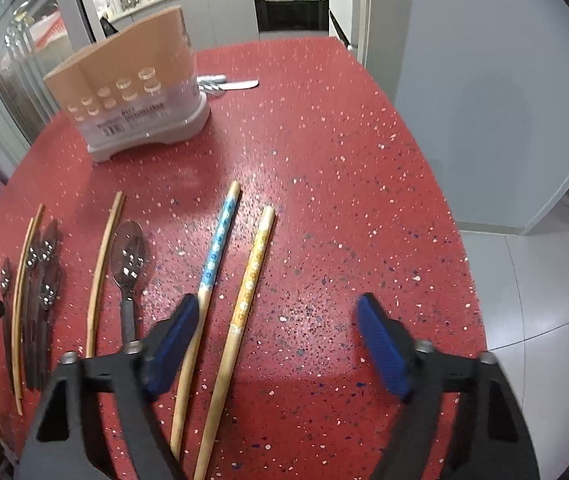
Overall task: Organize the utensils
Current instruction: 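Grasp a dark grey-handled spoon with the left tool while the right tool grasps a yellow-patterned chopstick, then carry the spoon and chopstick up and lower both into the beige utensil holder, then open the right tool releasing the chopstick while the left tool releases the spoon, then move both open tools back down toward the remaining utensils, then grasp the blue-dotted chopstick with the right tool while the left tool grasps a plain wooden chopstick, then lift both chopsticks and lower them into the beige utensil holder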
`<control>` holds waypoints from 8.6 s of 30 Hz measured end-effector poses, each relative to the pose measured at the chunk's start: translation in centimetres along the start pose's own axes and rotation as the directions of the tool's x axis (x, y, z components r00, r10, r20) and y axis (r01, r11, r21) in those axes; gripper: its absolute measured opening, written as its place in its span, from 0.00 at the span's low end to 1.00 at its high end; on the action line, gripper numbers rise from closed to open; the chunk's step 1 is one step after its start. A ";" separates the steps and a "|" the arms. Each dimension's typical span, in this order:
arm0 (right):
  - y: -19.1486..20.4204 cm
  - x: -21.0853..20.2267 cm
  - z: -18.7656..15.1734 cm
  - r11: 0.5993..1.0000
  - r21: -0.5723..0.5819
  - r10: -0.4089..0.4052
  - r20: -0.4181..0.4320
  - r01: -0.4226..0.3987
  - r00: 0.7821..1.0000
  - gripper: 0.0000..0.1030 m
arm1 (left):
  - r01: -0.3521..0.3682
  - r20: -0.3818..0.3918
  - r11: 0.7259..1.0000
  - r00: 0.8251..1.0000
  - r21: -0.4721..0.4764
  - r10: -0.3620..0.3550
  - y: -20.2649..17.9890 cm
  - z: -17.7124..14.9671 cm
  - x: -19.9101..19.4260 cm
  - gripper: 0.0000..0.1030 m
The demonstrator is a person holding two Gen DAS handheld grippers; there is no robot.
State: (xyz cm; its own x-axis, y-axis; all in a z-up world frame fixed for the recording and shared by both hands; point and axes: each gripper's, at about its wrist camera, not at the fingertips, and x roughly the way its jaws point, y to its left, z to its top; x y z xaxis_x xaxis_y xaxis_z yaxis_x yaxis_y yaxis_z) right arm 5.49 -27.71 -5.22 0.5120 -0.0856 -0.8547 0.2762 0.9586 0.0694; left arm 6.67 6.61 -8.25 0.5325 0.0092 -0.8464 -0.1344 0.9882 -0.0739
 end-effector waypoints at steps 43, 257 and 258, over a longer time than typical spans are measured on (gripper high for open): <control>0.2 -5.6 2.0 0.946 -0.051 0.323 0.115 -0.319 0.939 0.08 | 0.208 0.117 0.970 0.968 0.125 -0.223 -2.4 1.9 -8.2 0.36; 2.4 -3.0 4.0 0.933 -0.162 0.329 0.022 -0.322 0.944 0.08 | 0.252 0.098 0.949 0.957 0.188 -0.274 -4.2 4.2 -7.7 0.30; 2.3 -3.8 4.1 0.924 -0.161 0.357 0.044 -0.346 0.933 0.08 | 0.255 0.117 0.949 0.953 0.187 -0.279 -4.0 4.6 -8.4 0.30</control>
State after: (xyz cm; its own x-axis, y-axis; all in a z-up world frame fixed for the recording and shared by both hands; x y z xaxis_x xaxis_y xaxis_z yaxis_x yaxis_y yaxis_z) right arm 7.55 -26.28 0.31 0.6118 0.2506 -0.7503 -0.0533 0.9594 0.2770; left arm 6.57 3.26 1.56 0.6428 -0.2494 -0.7243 0.1648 0.9684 -0.1871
